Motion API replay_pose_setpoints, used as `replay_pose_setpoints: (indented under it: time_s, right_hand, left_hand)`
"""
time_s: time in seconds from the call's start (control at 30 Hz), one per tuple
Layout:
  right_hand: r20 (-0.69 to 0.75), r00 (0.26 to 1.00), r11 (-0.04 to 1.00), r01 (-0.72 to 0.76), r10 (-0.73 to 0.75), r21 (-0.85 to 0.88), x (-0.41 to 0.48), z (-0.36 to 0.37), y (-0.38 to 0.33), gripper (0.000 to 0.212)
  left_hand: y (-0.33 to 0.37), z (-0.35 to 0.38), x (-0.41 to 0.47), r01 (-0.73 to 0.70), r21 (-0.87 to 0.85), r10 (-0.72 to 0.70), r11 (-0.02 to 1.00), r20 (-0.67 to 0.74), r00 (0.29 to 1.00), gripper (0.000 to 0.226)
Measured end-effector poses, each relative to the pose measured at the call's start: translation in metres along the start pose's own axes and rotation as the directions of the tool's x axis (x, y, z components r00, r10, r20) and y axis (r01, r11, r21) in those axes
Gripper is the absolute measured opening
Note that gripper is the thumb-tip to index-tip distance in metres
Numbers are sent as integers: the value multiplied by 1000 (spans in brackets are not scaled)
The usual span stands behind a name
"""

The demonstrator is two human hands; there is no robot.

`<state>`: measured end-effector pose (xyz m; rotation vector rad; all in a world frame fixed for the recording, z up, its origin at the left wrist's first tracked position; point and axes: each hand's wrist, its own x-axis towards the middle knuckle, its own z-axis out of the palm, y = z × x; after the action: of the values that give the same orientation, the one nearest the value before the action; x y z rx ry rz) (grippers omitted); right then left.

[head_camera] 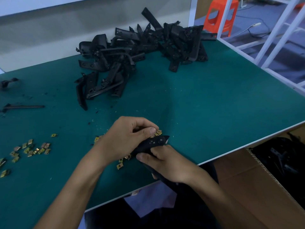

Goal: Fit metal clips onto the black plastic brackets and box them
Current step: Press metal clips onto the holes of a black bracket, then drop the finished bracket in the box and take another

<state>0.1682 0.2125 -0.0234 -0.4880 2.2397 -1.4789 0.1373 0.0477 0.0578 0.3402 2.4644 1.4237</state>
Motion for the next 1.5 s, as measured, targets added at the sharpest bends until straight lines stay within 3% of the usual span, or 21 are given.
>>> replay_pose_setpoints:
  time_s: [0.33,0.43,0.53,0.8,0.93,1.07,1.13,1.23,1.3,1.4,1.5]
  right_hand:
    - [46,999,983,20,-29,185,4,0,-2,28]
    - [42,999,981,21,-30,192,3,-1,-2,32]
    - [32,999,976,-6,-1,217,2,1,1,28]
    - [33,998,977,-51,45,209,0,3,0,31]
    - [-38,998,984,-42,49,172,-2,3,-1,29]
    - [-113,993,992,-18,32,122,-24,2,0,15]
    - [-195,979,995,-40,58,94,-51,0,9,32]
    - [-342,930,990,-119,136,71,-105,-5,28,40]
    - [-436,869,966,-163,236,198,-144,-6,39,30]
    - [-540,746,896,-172,389,409,-193,-6,49,18]
    - [-675,549,836,-81,492,543,-231,-26,55,16]
  left_hand:
    - [-3,7,-17,-31,-62,30,998,-16,999,18]
    - [-4,7,-23,-41,64,40,997,9,999,35]
    - [-8,13,-27,-67,195,81,979,-66,995,41]
    - [-10,19,-31,-32,241,71,970,-159,985,40]
    - [-7,24,-30,-52,308,118,950,-201,973,25]
    - [-6,32,-27,-119,361,208,925,-219,953,25]
    - [-5,45,-24,-185,386,267,904,-171,948,22]
    - [5,77,-16,-269,385,319,883,-71,945,23]
    - [15,103,-8,-314,361,333,878,12,943,26]
    - [33,140,-6,-423,290,399,859,141,906,33]
    - [47,159,-11,-407,178,378,896,173,909,44]
